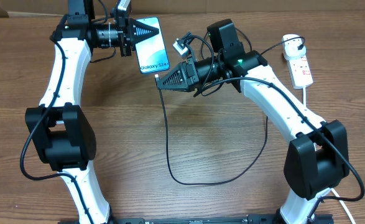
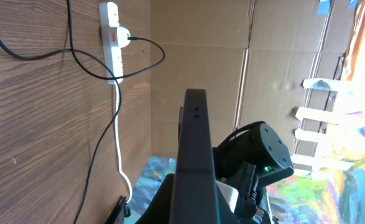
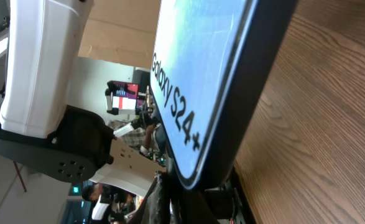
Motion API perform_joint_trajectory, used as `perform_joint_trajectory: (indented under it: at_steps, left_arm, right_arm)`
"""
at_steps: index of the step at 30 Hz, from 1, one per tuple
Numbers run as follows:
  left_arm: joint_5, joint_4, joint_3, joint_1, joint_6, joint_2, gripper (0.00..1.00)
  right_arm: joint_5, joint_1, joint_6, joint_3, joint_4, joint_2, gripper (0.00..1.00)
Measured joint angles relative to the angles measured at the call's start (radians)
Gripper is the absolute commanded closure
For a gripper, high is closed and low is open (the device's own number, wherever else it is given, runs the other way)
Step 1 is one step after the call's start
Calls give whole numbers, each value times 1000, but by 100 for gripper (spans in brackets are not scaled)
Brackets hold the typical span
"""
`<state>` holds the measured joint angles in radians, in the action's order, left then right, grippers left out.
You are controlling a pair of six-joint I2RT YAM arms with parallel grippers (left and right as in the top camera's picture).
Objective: Plug charger to phone and switch on socket
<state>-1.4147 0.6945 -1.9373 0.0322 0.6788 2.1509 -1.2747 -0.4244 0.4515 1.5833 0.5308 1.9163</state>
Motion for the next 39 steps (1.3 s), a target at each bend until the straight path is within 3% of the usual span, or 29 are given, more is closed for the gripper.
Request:
perform_joint_trajectory:
  at_steps: [39]
  left_arm:
    - [-3, -4, 0, -20, 0, 0, 96]
  right_arm:
    - [-12, 12, 19, 0, -32, 2, 96]
